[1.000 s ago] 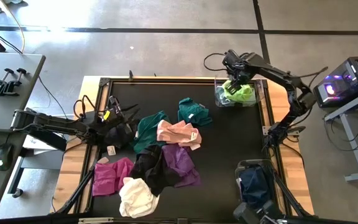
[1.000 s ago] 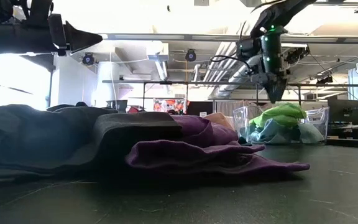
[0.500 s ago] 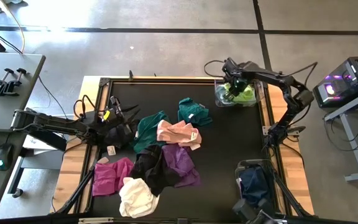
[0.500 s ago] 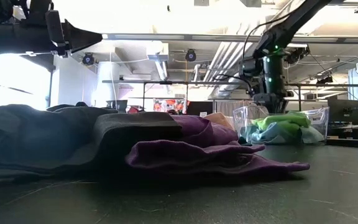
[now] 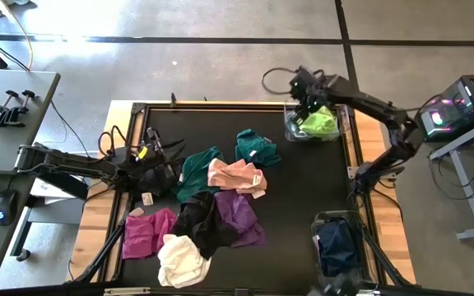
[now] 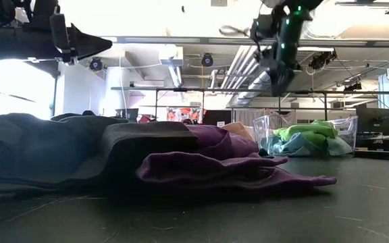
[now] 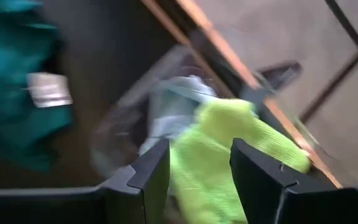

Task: Sort towels by color in basket
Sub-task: Put the right dark green towel into the bottom transparent bin

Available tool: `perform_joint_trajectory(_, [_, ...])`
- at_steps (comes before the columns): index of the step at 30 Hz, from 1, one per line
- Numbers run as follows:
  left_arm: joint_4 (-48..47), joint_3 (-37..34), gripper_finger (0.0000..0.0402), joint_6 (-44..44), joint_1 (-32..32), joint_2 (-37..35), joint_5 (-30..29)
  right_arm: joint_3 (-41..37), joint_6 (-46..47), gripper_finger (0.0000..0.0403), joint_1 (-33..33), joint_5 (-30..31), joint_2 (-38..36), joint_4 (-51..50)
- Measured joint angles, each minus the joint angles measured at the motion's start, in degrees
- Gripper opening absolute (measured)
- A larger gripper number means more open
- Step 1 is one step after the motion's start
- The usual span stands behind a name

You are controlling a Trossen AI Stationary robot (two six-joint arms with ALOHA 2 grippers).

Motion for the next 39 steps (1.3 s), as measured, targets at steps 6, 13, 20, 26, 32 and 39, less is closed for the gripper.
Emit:
perform_joint_trajectory(6, [-1.6,0.0,0.0078,-0.4,0.0,0.0,2.5,-2.5,2.6,0.0161,14.7,-0.1,-3.7,0.0])
perform_joint_trajectory(13, [-1.6,0.0,0.0078,-0.4,0.0,0.0,2.8,-14.5,2.6,0.0161,25.8,-0.2,-5.2,21.1])
perform_joint_trajectory(20, [-1.1,0.0,0.0078,-0.3,0.0,0.0,2.8,-24.1,1.6,0.02,25.4,-2.4,1.0,46.0])
perform_joint_trajectory(26, [0.2,0.0,0.0078,1.6,0.0,0.0,2.8,-21.4,1.3,0.0261,23.7,-3.5,12.3,55.7])
perform_joint_trajectory(32, [0.7,0.0,0.0078,1.3,0.0,0.0,2.8,-15.7,0.2,0.025,23.2,-0.1,21.9,49.8])
perform_joint_trajectory(39, [0.6,0.0,0.0078,0.1,0.0,0.0,2.8,-15.1,0.8,0.0124,23.4,0.8,24.1,49.1])
